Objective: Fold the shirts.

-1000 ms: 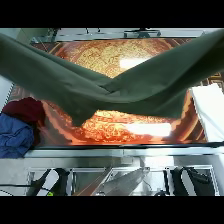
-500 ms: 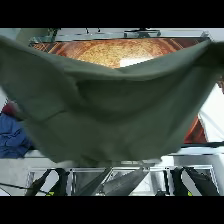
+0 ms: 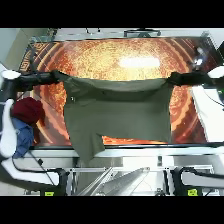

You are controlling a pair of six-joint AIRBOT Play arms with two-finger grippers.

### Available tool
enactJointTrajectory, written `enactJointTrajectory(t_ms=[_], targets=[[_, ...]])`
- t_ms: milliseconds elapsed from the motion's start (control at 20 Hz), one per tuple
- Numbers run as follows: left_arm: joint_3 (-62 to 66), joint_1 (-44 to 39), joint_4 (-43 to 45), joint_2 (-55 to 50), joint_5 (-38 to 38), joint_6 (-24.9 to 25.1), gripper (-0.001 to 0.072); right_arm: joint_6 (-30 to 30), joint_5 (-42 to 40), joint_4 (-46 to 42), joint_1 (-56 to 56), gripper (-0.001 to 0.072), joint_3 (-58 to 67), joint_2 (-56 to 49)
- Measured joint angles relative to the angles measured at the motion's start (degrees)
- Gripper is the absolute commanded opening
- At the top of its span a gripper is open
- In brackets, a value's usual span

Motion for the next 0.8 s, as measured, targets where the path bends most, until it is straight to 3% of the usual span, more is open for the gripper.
enactJointTrajectory(t_ms=[200, 400, 800], targets=[[10.29, -0.83, 1.75, -11.23, 1.70, 0.00, 0.0008, -0.44, -5.07, 0.72, 0.22, 0.0021, 5.29, -9.99], [19.12, -0.66, 6.75, -16.09, 0.13, -2.56, 0.0008, -0.61, -5.64, 0.92, 0.22, 0.0021, 10.60, -13.55], [23.63, -0.79, 17.09, -17.90, -10.36, -8.13, 0.0000, -0.92, 5.64, -7.50, 0.13, 0.0021, 12.74, -14.75]])
